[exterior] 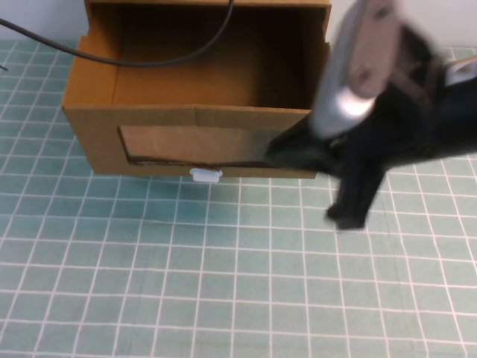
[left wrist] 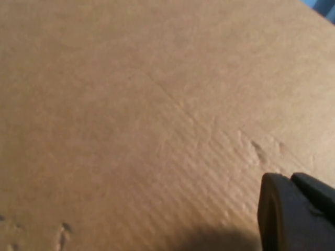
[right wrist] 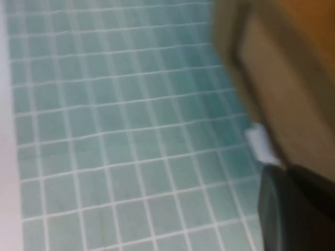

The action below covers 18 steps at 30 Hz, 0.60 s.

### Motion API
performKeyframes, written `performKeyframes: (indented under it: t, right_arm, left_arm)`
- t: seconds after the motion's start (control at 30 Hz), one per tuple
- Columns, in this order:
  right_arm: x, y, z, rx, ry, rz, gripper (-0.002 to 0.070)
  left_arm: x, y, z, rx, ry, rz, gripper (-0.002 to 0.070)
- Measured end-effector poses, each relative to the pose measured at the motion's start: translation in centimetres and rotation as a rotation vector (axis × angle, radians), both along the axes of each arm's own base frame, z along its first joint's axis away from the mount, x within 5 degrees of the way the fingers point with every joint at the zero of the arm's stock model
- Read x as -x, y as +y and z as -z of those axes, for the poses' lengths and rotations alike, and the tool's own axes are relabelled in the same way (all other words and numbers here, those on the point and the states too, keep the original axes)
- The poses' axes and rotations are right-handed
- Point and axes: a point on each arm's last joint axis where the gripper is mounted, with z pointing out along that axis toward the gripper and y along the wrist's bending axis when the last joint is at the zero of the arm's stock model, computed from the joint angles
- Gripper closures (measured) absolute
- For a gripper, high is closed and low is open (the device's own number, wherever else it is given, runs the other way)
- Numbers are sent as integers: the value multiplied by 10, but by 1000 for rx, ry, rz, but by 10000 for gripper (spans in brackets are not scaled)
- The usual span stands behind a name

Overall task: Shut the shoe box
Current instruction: Press the shoe box with left arm, then close the shoe box with your right arm

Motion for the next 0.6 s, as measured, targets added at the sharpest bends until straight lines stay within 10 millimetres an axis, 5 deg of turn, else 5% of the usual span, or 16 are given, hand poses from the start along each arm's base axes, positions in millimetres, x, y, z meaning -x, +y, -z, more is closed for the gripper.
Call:
performKeyframes:
  t: [0.3,0.6]
  right_arm:
    - [16,78,51,66,-179,-154,690]
    - [11,85,113,65,-263,-37,690]
  left_arm:
    - [3,-1,2,-2,32,31,680]
    - [4,6,1,31,83,31,680]
